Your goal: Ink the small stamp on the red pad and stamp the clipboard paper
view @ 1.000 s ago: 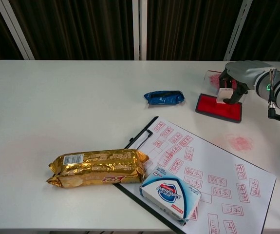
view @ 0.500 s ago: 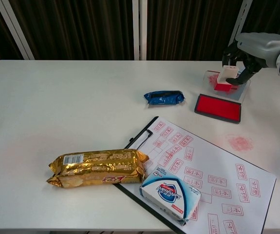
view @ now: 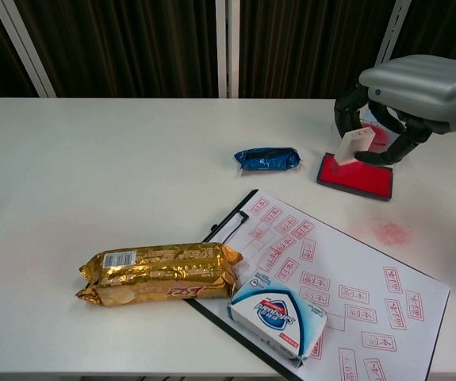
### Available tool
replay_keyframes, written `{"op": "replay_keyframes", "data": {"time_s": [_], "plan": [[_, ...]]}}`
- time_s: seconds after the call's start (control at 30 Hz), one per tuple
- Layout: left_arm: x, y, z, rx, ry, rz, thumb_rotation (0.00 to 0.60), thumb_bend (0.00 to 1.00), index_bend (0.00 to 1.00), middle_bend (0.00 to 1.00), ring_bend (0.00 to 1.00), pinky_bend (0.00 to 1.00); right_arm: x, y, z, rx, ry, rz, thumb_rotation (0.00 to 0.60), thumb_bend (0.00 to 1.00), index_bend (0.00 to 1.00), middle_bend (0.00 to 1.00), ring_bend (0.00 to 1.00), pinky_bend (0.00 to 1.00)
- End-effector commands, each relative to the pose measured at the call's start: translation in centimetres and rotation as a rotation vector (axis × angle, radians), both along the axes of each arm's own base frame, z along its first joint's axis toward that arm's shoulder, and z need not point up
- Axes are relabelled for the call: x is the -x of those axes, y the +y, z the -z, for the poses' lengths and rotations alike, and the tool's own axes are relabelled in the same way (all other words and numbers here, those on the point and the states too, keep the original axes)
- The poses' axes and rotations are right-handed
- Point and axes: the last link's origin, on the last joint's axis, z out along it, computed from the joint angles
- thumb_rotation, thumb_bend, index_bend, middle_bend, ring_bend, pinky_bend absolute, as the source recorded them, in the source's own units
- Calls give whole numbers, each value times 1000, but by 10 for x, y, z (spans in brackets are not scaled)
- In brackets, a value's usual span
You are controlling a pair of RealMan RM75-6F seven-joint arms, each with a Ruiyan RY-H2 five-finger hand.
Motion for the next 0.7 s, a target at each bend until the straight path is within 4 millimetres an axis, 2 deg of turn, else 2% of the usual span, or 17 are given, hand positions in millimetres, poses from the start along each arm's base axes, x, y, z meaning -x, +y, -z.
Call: {"op": "replay_keyframes", "data": {"time_s": [0.03, 0.5, 0.7], "plan": [[0, 0, 1, 3, -2, -2, 600, 0, 176, 170, 155, 253, 14, 20, 3, -82, 80, -156, 600, 389, 891, 758, 740, 907], [2, 0, 4, 14, -6, -6, 600, 0, 176, 171, 156, 253, 32, 24, 24, -153, 112, -391, 600, 383, 893, 754, 740, 907], [3, -1, 5, 15, -8, -8, 600, 0, 176, 171, 156, 253, 35, 20, 33, -150, 97, -409, 600, 379, 900, 754, 740, 907]]}}
